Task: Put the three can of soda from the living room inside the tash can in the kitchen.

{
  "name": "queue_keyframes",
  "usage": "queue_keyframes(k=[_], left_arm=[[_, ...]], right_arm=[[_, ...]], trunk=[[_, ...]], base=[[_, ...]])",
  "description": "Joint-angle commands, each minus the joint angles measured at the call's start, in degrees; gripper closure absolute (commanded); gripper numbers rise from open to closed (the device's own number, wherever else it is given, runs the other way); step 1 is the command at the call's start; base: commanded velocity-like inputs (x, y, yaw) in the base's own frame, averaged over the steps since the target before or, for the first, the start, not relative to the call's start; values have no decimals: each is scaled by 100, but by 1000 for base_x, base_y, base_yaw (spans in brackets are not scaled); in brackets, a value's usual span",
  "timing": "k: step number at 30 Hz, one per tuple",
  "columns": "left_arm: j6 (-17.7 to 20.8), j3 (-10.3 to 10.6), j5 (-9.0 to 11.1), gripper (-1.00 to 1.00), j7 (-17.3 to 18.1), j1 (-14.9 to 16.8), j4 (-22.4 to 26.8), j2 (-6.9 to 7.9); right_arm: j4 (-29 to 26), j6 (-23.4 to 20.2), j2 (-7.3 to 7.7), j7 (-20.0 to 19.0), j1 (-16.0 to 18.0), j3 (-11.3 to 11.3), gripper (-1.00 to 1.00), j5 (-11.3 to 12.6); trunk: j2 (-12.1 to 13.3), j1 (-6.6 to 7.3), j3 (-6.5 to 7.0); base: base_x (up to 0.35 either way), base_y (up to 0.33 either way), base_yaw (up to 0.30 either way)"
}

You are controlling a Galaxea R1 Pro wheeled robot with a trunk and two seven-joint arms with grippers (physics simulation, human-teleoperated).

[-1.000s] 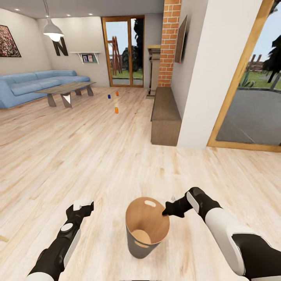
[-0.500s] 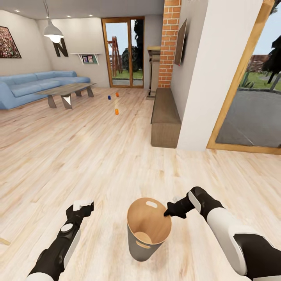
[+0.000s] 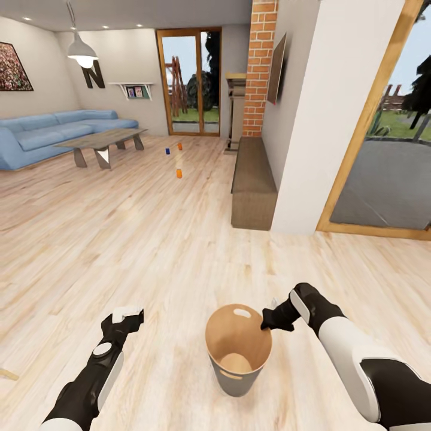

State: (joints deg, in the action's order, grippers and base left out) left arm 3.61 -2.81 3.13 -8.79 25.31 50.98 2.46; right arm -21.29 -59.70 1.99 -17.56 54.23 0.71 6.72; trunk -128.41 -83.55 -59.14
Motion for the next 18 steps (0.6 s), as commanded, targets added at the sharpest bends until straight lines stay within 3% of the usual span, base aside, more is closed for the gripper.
queue_keyframes(k=[1,10,18], left_arm=[[0,0,1,-100,0,0,0,0],[0,0,8,-100,6,0,0,0],[0,0,12,-100,7,0,0,0]], right_arm=[[-6,-30,-4,31,0,-17,100,238],[-32,206,-54,603,0,29,100,226],[-33,241,-65,681,0,34,100,237]], trunk=[[42,23,19],[403,220,180],[723,396,324]], base=[[0,0,0],[0,0,0],[0,0,0]])
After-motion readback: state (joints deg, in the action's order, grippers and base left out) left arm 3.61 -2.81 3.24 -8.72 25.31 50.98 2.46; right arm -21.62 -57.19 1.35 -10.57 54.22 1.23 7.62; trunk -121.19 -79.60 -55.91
